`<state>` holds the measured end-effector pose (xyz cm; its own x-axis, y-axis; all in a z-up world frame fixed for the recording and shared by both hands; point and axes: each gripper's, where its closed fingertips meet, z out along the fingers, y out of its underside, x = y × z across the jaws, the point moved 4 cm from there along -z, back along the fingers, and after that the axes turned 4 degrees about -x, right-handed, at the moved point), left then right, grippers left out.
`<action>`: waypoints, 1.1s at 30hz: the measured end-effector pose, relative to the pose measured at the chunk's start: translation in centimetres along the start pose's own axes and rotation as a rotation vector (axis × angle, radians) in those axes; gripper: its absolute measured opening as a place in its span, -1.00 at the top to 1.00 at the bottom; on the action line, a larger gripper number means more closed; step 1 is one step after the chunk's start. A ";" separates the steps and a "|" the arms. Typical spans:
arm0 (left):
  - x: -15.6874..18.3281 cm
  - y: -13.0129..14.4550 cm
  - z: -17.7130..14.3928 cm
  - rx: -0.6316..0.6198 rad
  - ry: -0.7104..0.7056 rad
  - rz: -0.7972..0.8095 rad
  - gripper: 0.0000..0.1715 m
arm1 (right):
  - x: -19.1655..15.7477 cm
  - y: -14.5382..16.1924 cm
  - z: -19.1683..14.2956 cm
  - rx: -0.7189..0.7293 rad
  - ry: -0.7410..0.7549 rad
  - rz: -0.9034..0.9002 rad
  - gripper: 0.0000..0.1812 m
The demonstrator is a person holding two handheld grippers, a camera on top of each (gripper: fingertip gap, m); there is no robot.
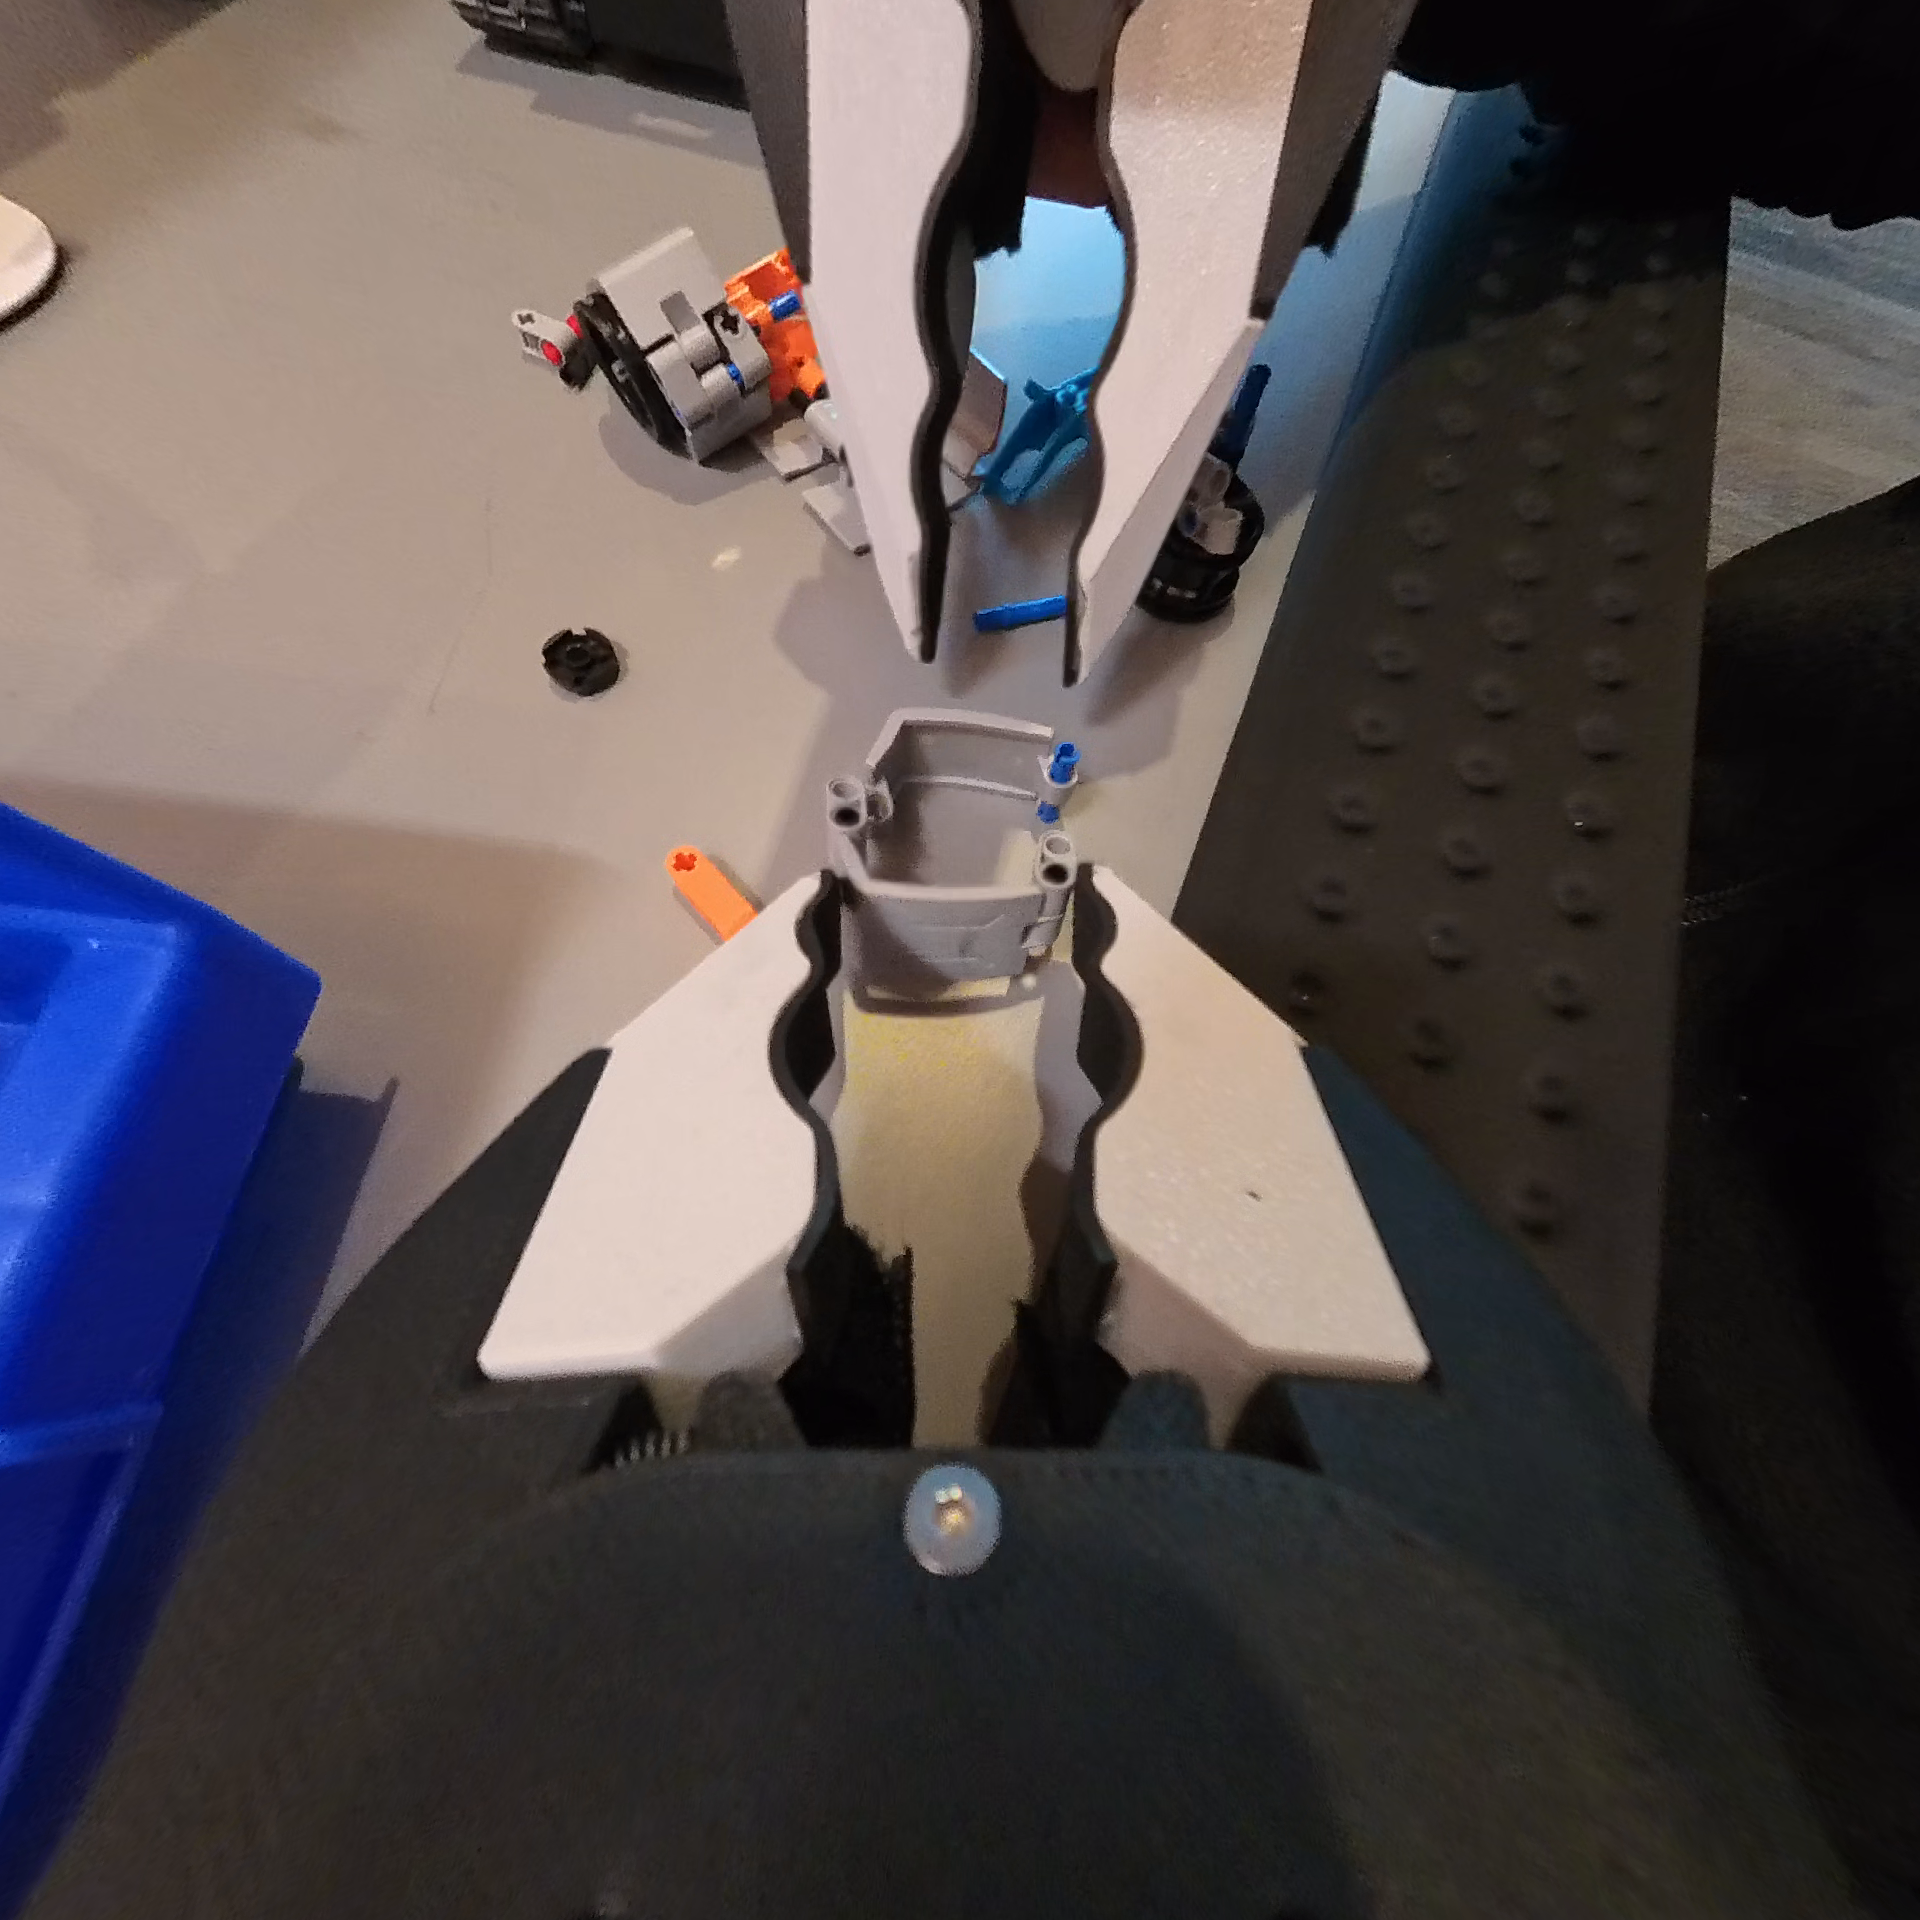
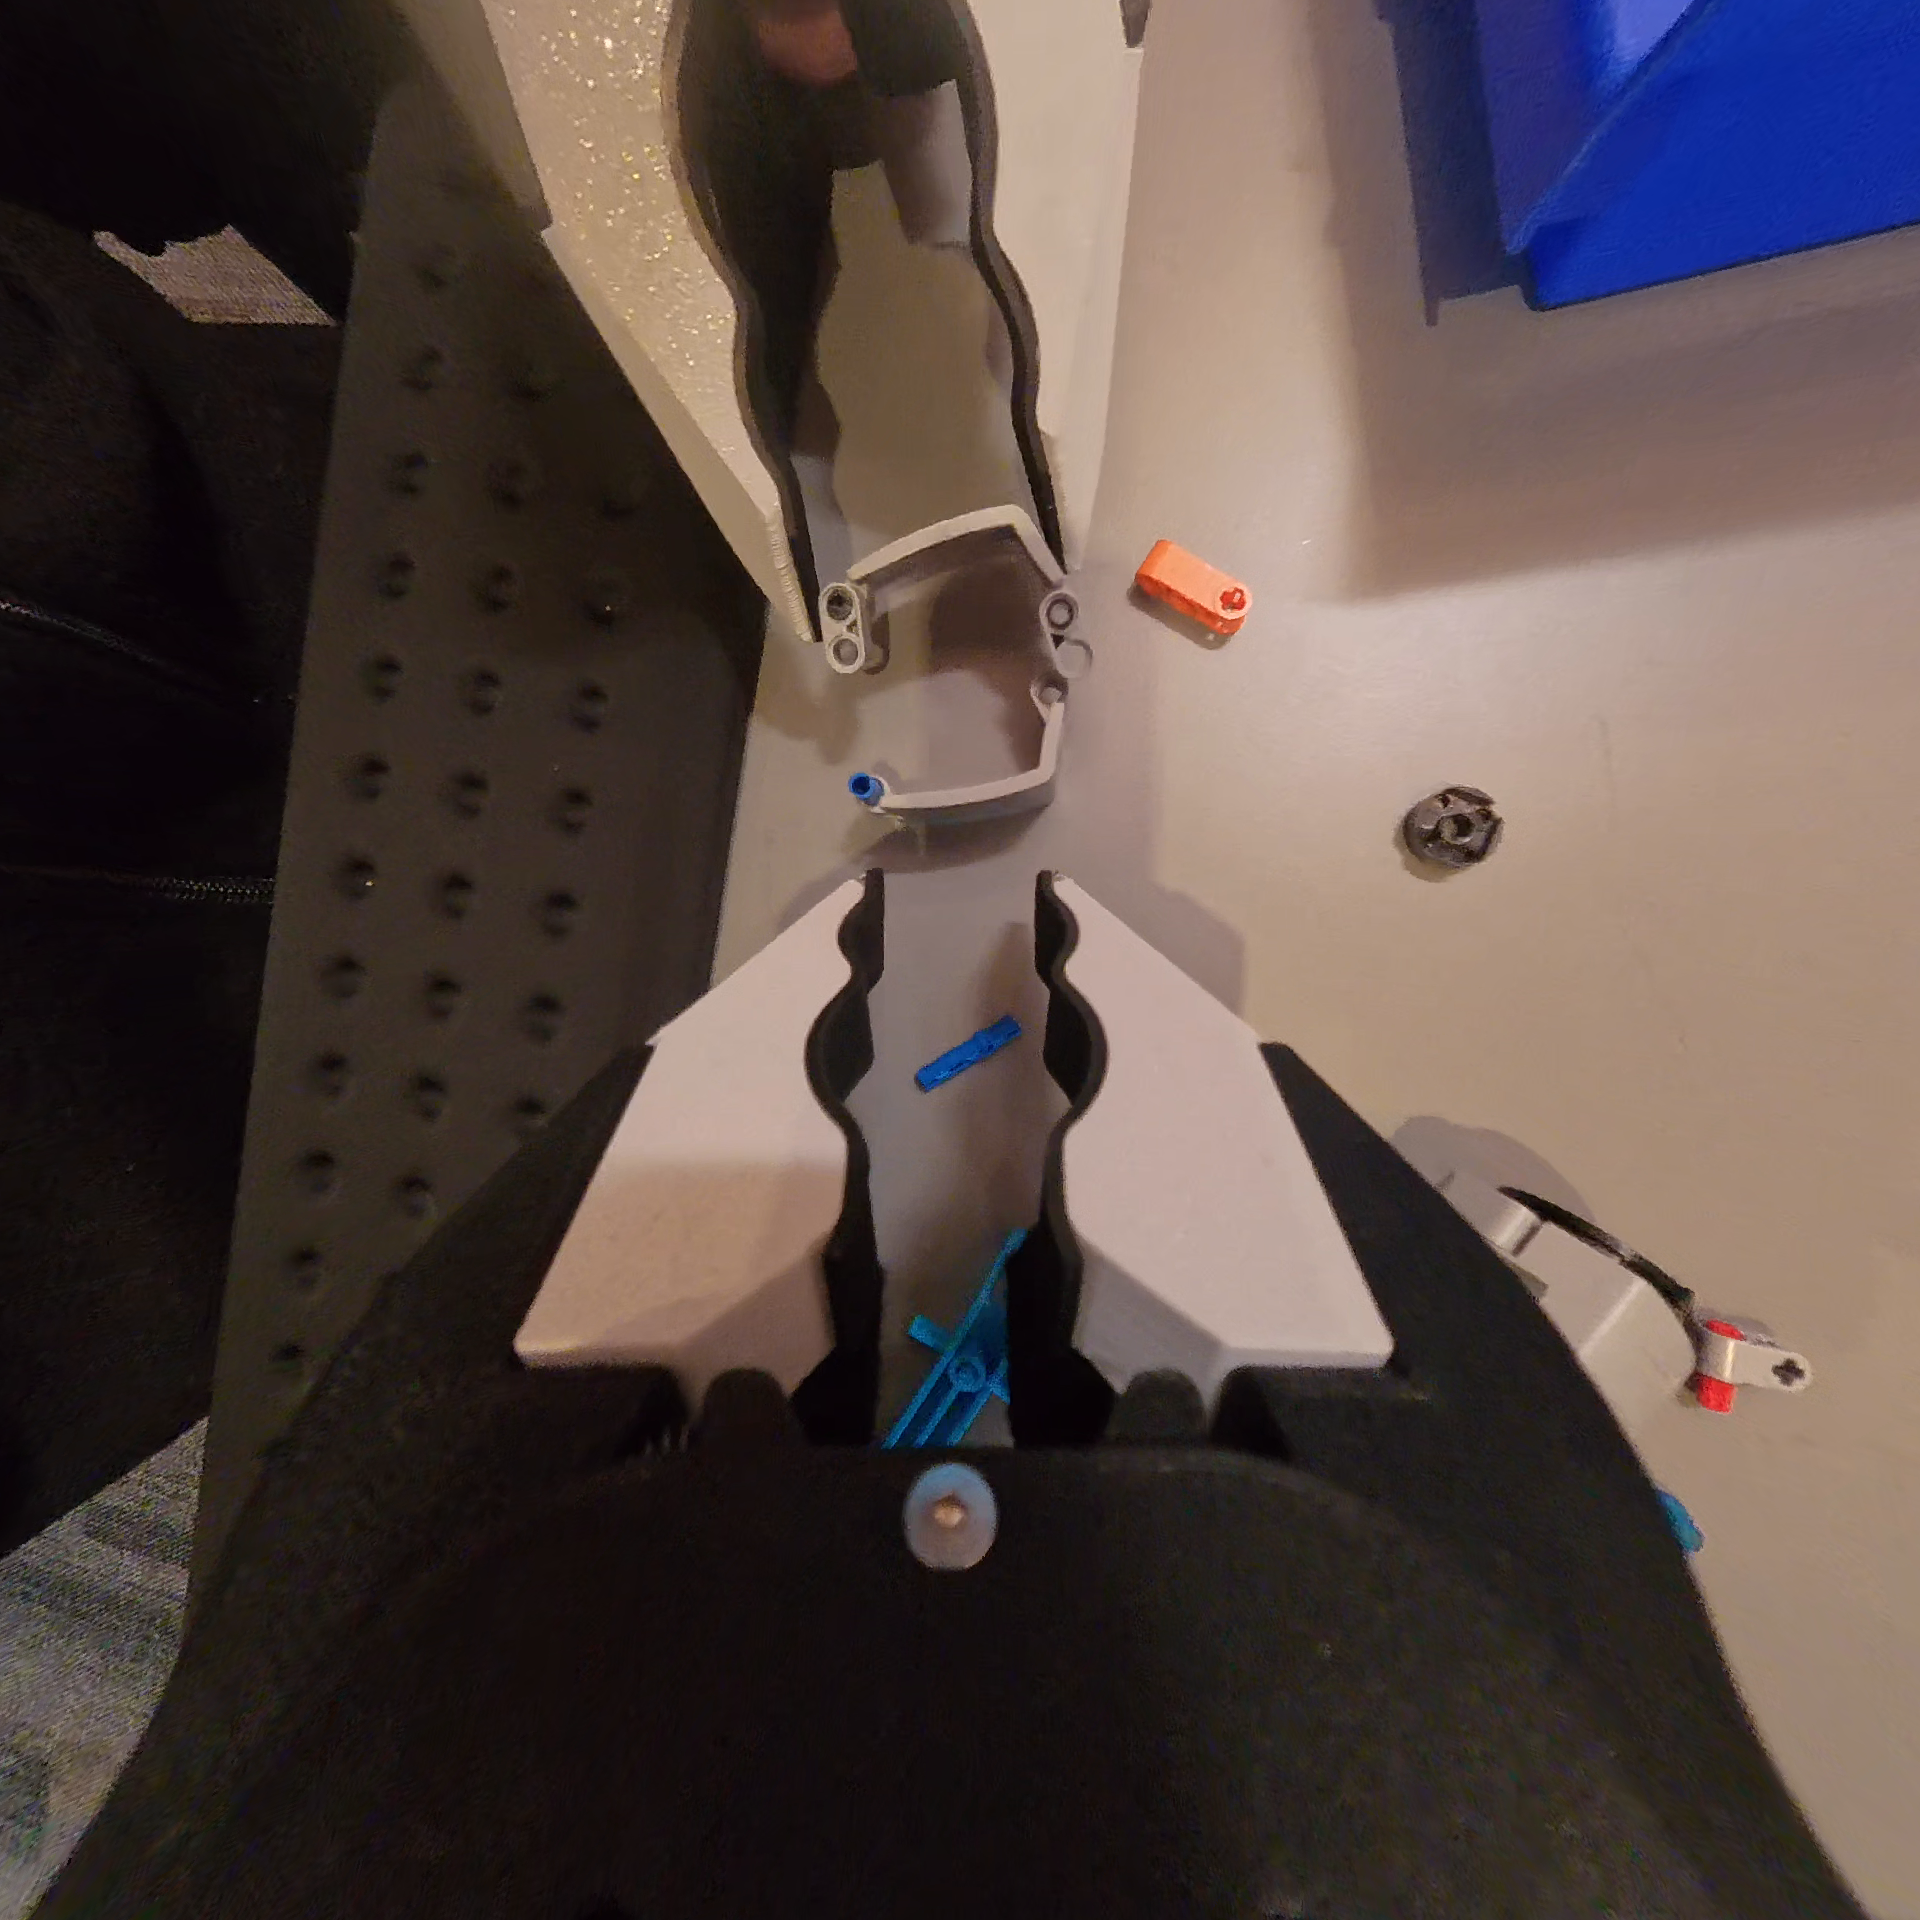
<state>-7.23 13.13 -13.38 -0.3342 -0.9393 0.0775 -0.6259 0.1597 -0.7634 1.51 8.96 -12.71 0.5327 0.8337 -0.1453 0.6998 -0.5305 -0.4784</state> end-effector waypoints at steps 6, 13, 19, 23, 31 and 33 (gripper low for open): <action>-0.6 0.5 -0.2 -0.037 0.008 -0.046 0.33 | 0.0 -0.1 0.1 0.006 0.008 -0.009 0.71; -0.3 0.2 -0.5 -0.084 -0.056 0.026 0.29 | -0.2 -0.5 -0.1 0.030 0.017 -0.060 0.68; 0.9 -1.7 0.1 -0.161 -0.117 0.196 0.38 | -0.5 -1.9 -1.2 0.093 0.097 -0.171 0.70; 1.3 -2.5 -0.1 -0.149 -0.086 0.239 0.52 | -0.3 -2.2 -1.4 0.140 0.096 -0.162 0.79; 1.1 -1.0 0.8 -0.191 -0.070 0.247 0.59 | -0.4 -1.8 0.6 0.111 0.072 -0.168 0.81; 1.0 -0.7 0.5 -0.185 -0.072 0.235 0.61 | -0.3 -1.8 0.7 0.109 0.072 -0.163 0.81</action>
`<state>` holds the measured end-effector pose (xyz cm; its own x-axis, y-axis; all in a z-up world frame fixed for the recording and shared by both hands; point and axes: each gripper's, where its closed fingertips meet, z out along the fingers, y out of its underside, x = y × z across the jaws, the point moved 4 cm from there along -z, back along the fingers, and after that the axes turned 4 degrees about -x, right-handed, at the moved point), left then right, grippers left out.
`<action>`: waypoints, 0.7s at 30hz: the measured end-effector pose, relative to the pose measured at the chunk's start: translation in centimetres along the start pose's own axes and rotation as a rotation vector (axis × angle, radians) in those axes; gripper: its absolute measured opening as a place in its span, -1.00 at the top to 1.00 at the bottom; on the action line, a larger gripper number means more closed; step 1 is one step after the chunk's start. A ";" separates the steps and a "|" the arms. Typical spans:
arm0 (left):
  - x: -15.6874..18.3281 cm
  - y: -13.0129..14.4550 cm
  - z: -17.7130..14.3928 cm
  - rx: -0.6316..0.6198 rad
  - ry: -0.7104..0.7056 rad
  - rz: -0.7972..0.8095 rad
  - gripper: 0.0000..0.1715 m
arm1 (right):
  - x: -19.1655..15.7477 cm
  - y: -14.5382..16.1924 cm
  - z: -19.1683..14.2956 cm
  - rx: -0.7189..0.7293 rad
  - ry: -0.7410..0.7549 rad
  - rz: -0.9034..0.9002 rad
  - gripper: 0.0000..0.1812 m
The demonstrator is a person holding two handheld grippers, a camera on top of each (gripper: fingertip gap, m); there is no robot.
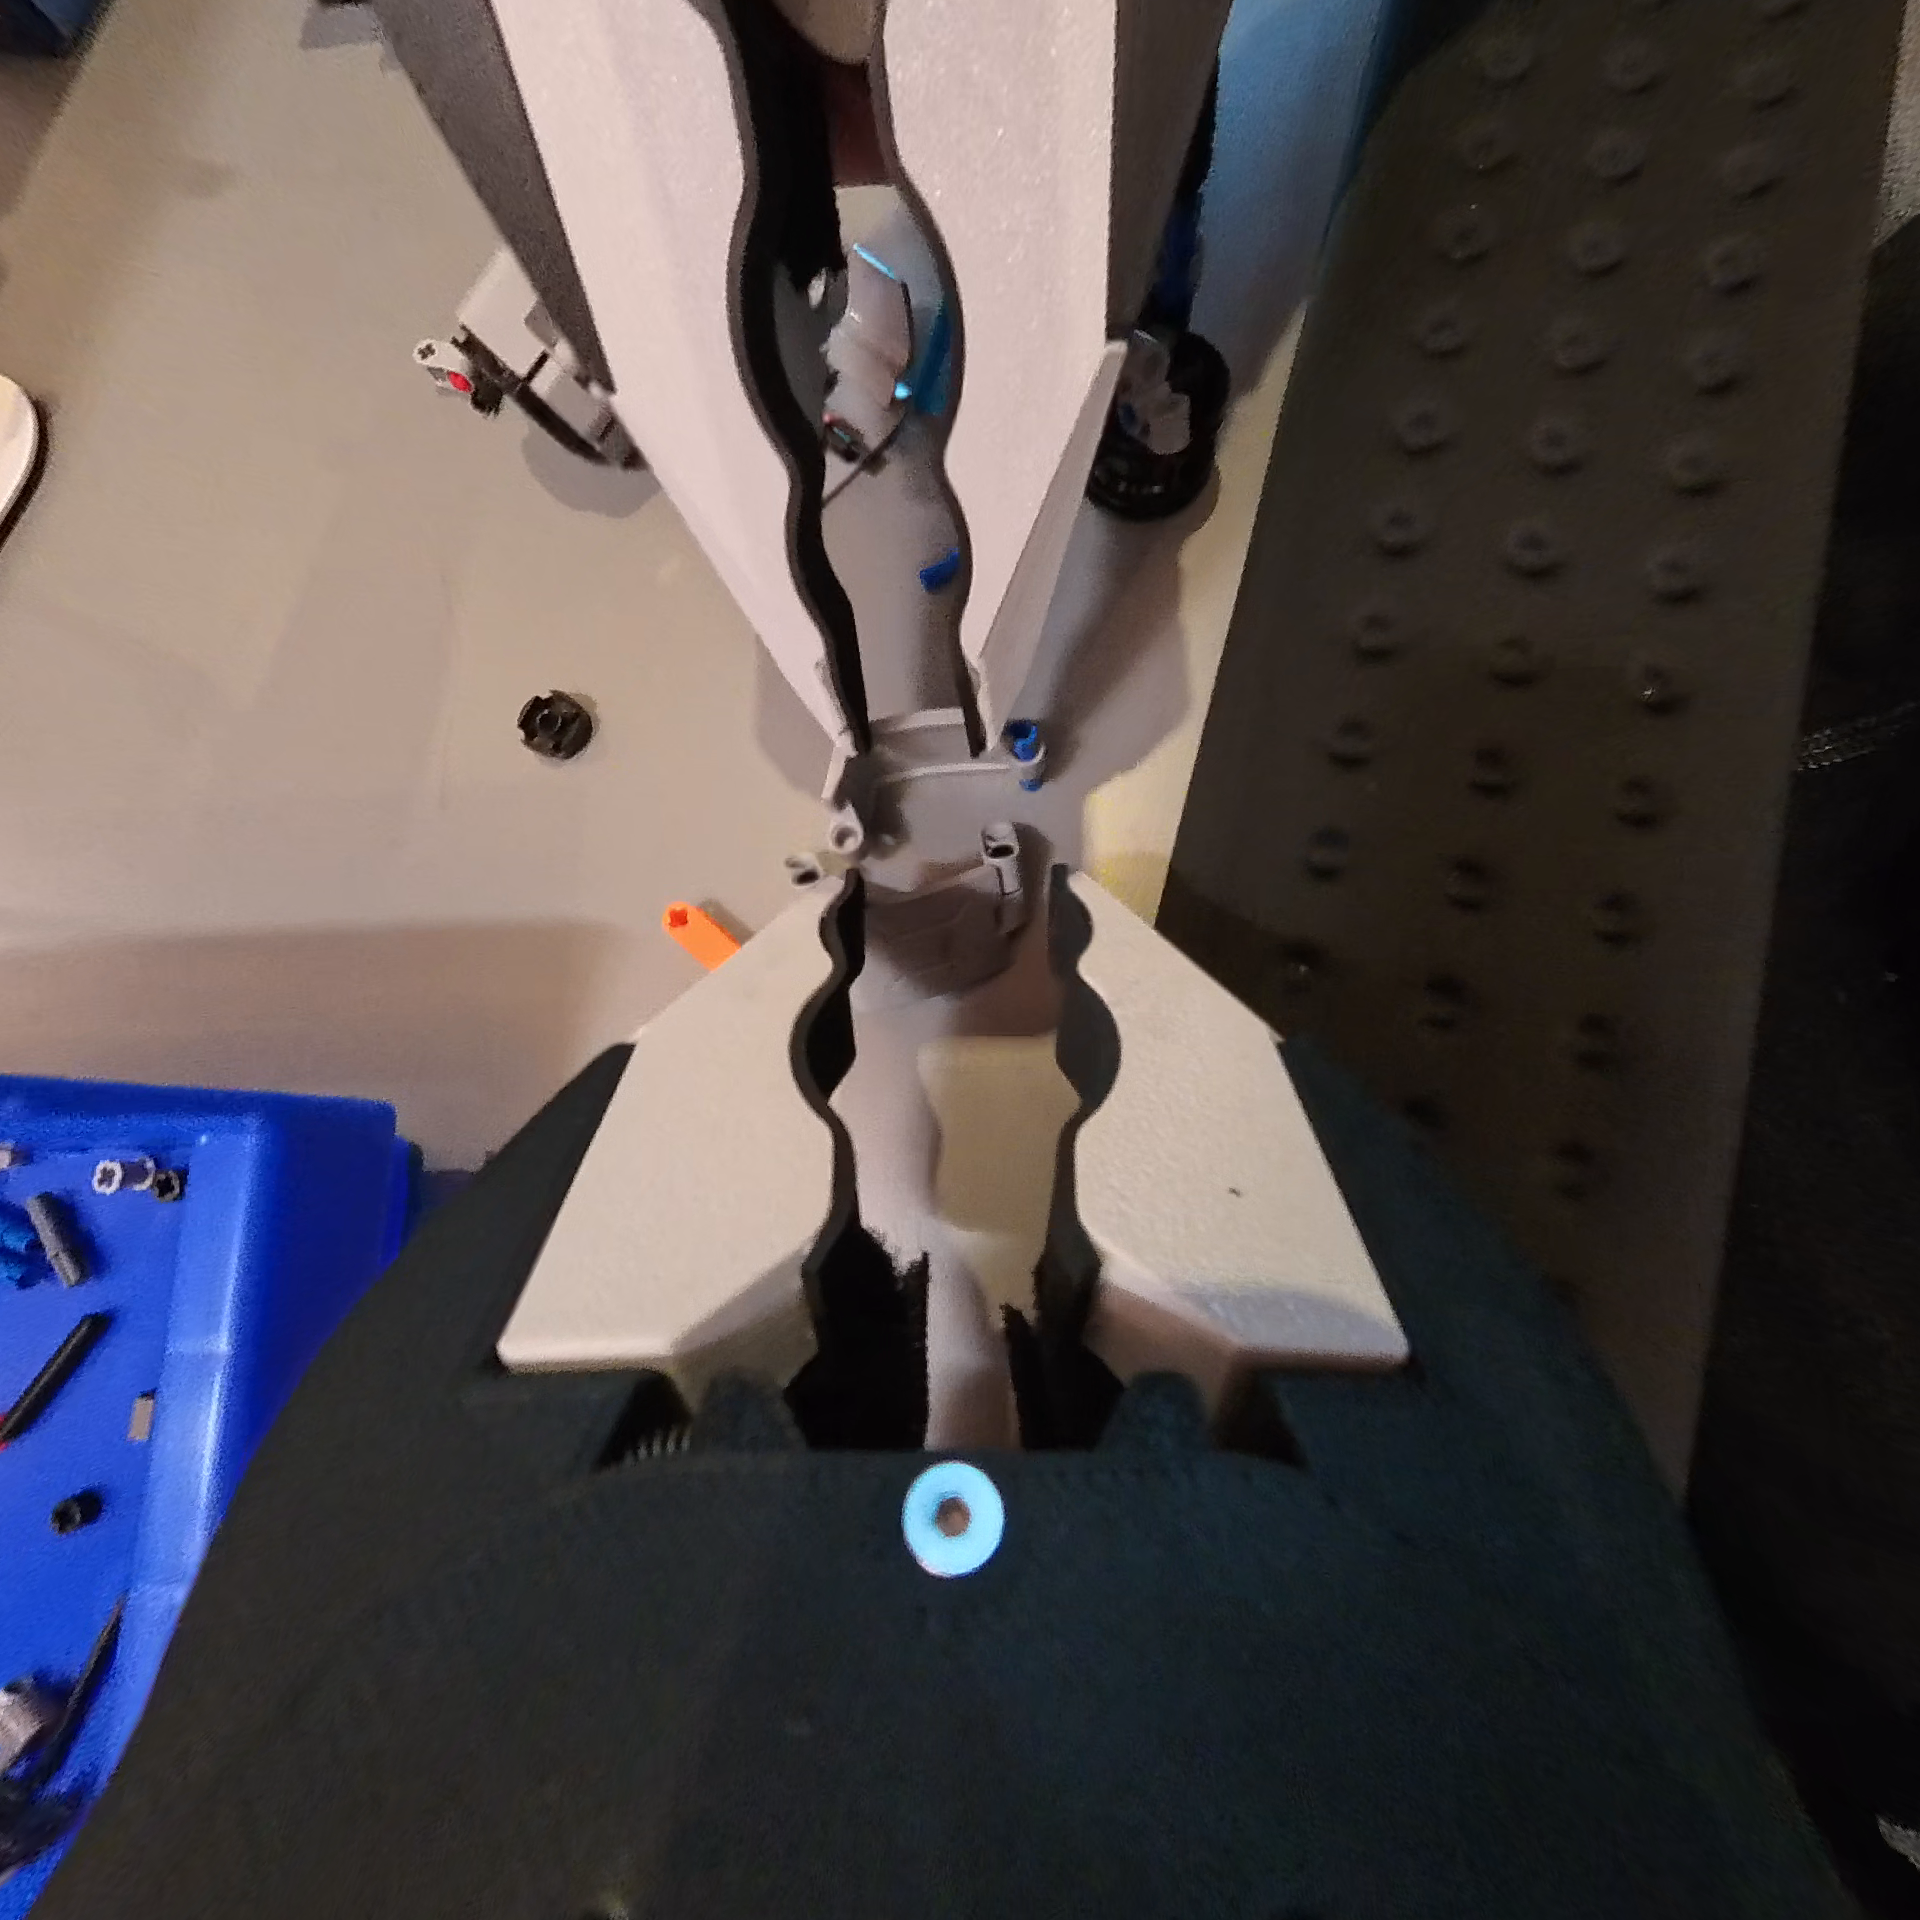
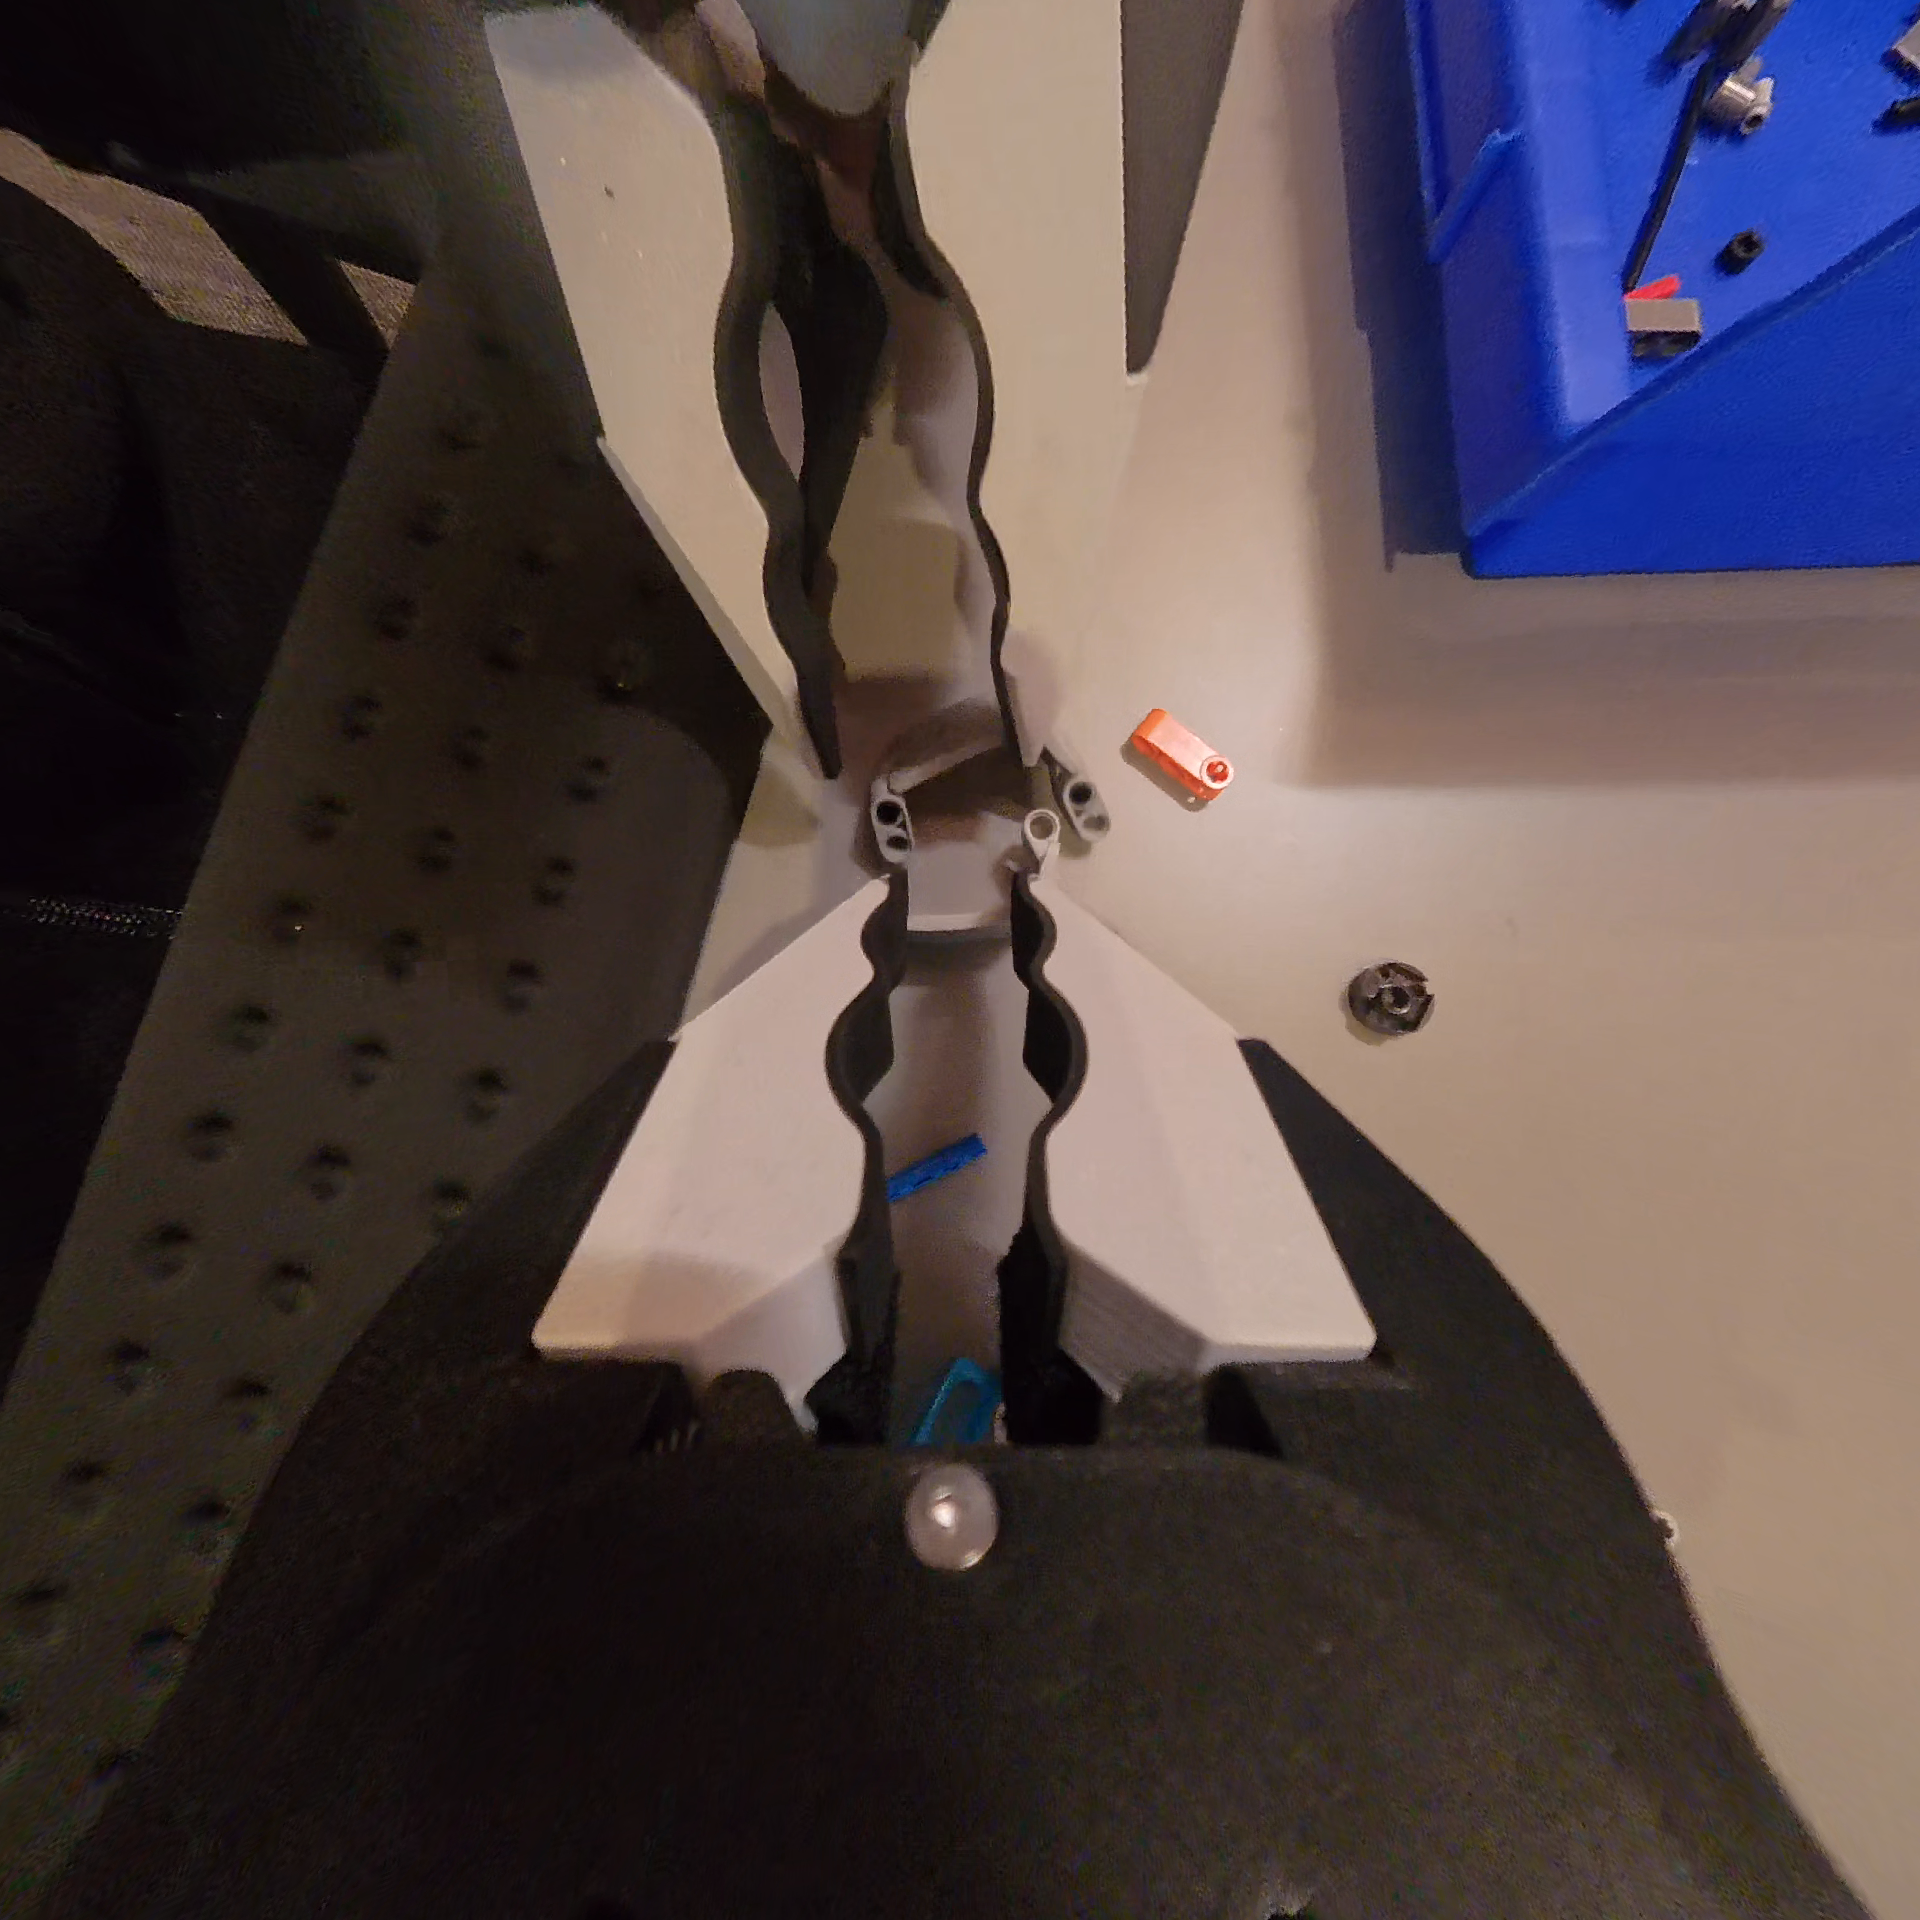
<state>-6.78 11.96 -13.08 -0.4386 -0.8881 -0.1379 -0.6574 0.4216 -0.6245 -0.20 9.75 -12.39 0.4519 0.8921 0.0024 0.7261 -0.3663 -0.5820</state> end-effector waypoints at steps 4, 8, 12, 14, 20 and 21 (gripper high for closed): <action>-0.2 0.6 -0.6 0.033 -0.001 -0.034 0.63 | 0.1 0.0 -0.1 0.004 -0.006 0.006 0.81; -0.8 0.2 -2.2 0.117 -0.024 -0.120 0.53 | 0.3 -0.2 -0.6 0.027 0.000 0.015 0.78; -2.2 -0.2 -3.5 0.138 -0.077 -0.354 0.55 | 1.2 0.0 -1.7 0.058 0.033 0.044 0.78; -1.5 -0.6 -3.0 0.125 -0.036 -0.437 0.54 | 1.6 0.3 -1.8 0.063 0.043 0.062 0.79; -0.5 0.1 -0.6 -0.023 -0.140 -0.559 0.53 | 1.2 0.8 -1.2 0.039 0.038 0.078 0.80; -0.5 0.3 -0.4 -0.035 -0.159 -0.572 0.54 | 1.2 0.9 -1.1 0.031 0.039 0.080 0.80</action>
<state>-7.02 12.66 -12.87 0.0863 -0.9914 0.0980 -0.7834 -0.1283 -0.6081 1.51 10.17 -12.01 0.5276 0.8494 -0.0140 0.6709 -0.4268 -0.6064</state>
